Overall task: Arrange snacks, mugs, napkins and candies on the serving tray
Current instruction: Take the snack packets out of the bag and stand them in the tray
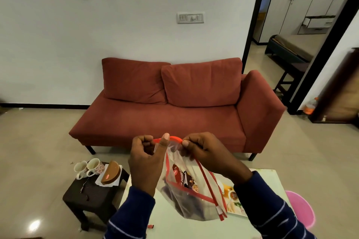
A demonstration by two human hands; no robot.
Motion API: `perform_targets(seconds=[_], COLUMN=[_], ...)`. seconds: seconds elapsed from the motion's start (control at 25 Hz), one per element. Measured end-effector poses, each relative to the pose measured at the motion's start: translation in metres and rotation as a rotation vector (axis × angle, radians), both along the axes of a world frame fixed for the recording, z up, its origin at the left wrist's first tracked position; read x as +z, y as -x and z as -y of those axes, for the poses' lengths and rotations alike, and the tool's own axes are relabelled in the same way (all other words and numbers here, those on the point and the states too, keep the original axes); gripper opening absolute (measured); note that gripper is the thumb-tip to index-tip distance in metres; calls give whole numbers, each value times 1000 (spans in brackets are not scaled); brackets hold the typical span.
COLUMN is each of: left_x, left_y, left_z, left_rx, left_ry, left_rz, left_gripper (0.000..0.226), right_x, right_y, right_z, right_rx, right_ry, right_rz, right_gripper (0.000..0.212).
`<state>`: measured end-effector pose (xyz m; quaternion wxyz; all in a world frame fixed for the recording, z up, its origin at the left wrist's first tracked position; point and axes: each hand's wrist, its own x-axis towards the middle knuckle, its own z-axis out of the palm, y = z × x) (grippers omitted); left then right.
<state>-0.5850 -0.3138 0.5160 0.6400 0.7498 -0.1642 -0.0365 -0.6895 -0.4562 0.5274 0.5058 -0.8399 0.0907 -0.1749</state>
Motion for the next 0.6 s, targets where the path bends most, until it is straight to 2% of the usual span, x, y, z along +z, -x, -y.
perform_targets(seconds=[0.16, 0.28, 0.36, 0.44, 0.48, 0.52, 0.6], left_x=[-2, 4, 10, 16, 19, 22, 28], left_y=[2, 1, -3, -6, -8, -9, -8], left_z=[-2, -1, -5, -11, -13, -15, -16], left_rx=[-191, -257, -273, -342, -408, -472, -544], left_ry=[-12, -61, -125, -334, -449, -542, -577], left_rz=[12, 182, 459, 832, 928, 927, 819], left_gripper=[65, 50, 59, 59, 52, 45, 25], right_x=[-1, -1, -1, 2, 3, 4, 7], right_y=[2, 2, 4, 4, 4, 4, 3], right_z=[0, 6, 9, 10, 11, 10, 8], right_rx=[12, -47, -86, -88, -90, -94, -99], right_ry=[-116, -87, 19, 164, 240, 307, 378], right_rz=[54, 65, 41, 9, -7, -17, 0], right_gripper=[27, 25, 24, 23, 21, 19, 17])
